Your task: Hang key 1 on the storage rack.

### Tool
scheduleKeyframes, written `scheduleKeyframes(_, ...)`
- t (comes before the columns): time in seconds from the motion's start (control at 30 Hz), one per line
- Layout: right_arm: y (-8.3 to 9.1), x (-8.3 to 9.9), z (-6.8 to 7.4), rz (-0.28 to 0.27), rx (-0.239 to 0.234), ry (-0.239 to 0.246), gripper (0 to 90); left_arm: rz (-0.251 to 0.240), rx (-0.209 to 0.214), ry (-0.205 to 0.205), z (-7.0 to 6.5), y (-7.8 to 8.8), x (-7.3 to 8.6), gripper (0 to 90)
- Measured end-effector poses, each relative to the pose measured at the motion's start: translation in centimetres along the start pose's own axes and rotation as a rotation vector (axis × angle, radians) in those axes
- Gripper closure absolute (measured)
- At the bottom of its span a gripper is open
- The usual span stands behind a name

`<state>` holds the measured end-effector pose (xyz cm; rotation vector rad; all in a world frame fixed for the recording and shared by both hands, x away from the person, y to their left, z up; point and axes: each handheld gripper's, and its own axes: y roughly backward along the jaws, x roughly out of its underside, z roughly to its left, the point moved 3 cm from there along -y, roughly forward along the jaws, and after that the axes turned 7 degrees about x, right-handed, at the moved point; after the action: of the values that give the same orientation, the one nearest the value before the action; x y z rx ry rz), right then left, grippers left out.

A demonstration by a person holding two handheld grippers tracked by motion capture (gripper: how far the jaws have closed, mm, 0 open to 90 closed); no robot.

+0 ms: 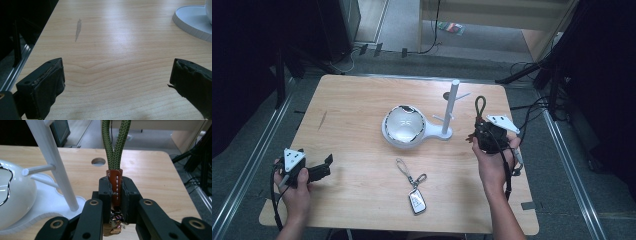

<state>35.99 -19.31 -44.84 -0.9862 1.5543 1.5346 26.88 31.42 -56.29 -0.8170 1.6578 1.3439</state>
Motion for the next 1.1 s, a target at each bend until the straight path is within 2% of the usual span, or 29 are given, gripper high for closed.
scheduleKeyframes(0.17,0.2,-0.4,0.4,-0.076,0.026,0.007,81.3,0.001,0.000,0.000,0.0,0.0,0.0,0.0)
scheduleKeyframes(0.3,0.1,-0.7,0.7,-0.098,0.044,0.023,81.3,0.001,0.001,0.000,0.0,0.0,0.0,0.0)
scheduleKeyframes(0.4,0.0,-0.7,0.8,-0.102,0.055,0.035,81.3,0.002,0.002,-0.001,0.0,0.0,0.0,0.0)
scheduleKeyframes(0.43,-0.2,-0.8,1.0,-0.109,0.070,0.060,81.3,0.001,0.002,-0.001,0.0,0.0,0.0,0.0)
scheduleKeyframes(1.1,-1.1,-1.3,1.8,-0.091,0.065,0.060,81.3,0.003,0.007,0.004,0.0,0.0,0.0,0.0)
